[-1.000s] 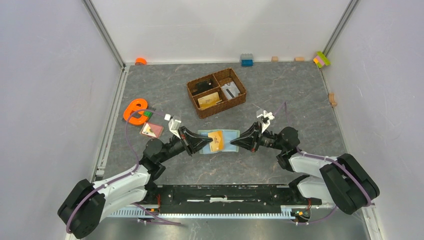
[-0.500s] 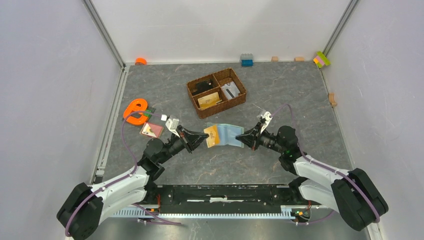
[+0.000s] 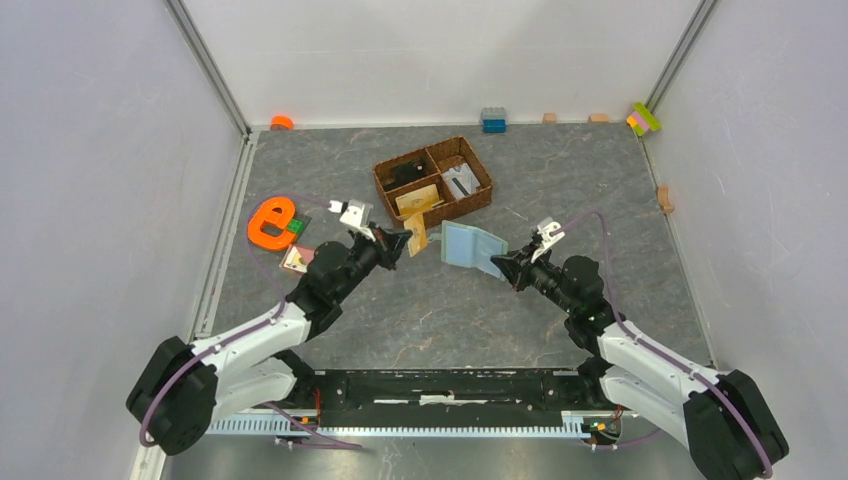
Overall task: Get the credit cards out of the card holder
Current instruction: Remove the credit card from the card holder, then place the credit card in the storage box.
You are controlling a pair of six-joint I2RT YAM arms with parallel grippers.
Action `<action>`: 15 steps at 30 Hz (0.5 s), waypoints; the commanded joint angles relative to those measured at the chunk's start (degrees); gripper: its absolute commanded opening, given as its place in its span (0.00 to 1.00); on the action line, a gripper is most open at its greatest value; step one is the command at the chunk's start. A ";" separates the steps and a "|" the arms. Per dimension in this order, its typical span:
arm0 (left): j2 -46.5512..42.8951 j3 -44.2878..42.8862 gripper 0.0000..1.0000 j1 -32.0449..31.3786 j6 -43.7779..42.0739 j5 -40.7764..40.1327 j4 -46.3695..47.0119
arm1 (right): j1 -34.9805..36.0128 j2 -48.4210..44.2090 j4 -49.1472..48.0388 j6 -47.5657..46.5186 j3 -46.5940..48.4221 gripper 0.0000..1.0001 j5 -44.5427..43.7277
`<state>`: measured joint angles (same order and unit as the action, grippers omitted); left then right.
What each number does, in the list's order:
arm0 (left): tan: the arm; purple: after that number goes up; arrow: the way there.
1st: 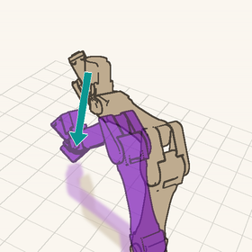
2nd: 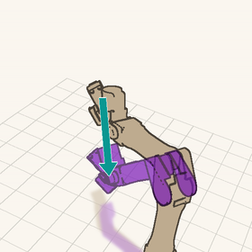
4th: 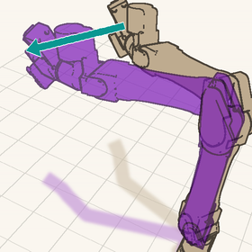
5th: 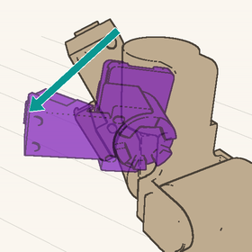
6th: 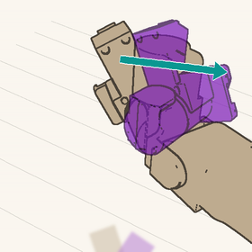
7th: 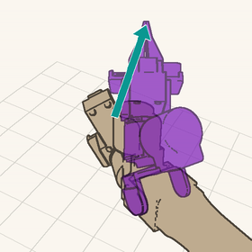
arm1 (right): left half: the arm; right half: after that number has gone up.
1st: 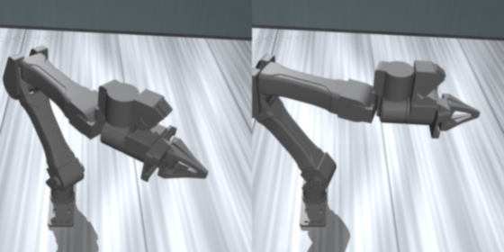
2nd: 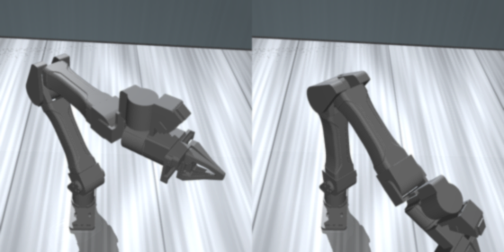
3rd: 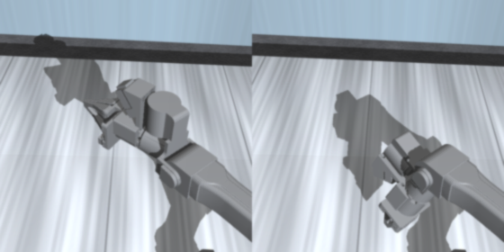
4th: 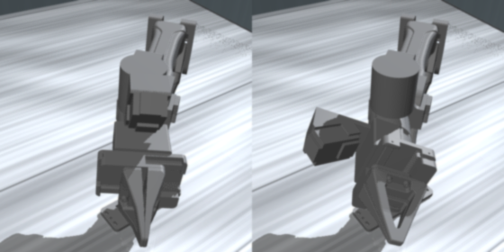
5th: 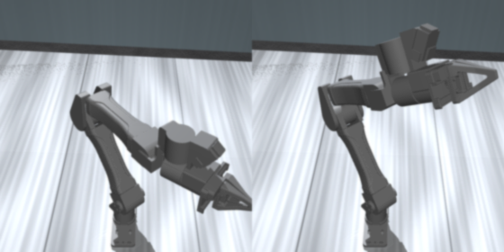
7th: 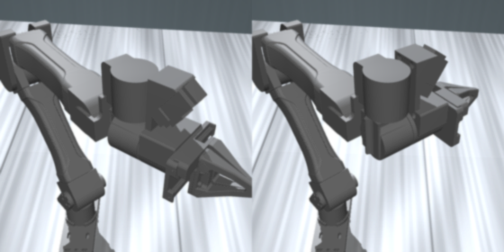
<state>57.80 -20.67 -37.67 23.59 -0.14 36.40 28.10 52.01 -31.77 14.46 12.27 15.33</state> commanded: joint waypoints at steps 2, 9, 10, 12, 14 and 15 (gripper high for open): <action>5.59 -9.14 0.02 0.14 -8.77 -7.27 -6.64 | -0.07 -2.99 -1.10 -1.59 -0.89 0.00 -7.31; 13.82 -16.28 0.02 -1.22 -21.63 -14.64 -10.12 | -0.08 -4.69 -1.98 -1.71 -2.08 0.00 -11.29; 15.36 -17.73 0.02 -2.14 -25.44 -16.12 -10.56 | -0.07 -4.91 -1.85 -1.87 -2.08 0.00 -11.91; 19.98 -21.59 0.02 -4.17 -31.74 -21.36 -11.80 | -0.07 -5.50 -1.29 -1.95 -2.08 0.00 -13.29; 24.95 -27.18 0.02 -5.79 -36.94 -25.70 -15.31 | -0.06 -6.17 -1.68 -1.83 -2.58 0.00 -14.05; 27.36 -30.46 0.02 -6.50 -39.77 -26.87 -17.11 | -0.06 -6.53 -1.99 -1.77 -2.93 0.00 -14.22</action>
<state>77.93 -40.53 -41.21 0.49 -16.93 24.69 28.10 47.44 -30.87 13.39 10.09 4.43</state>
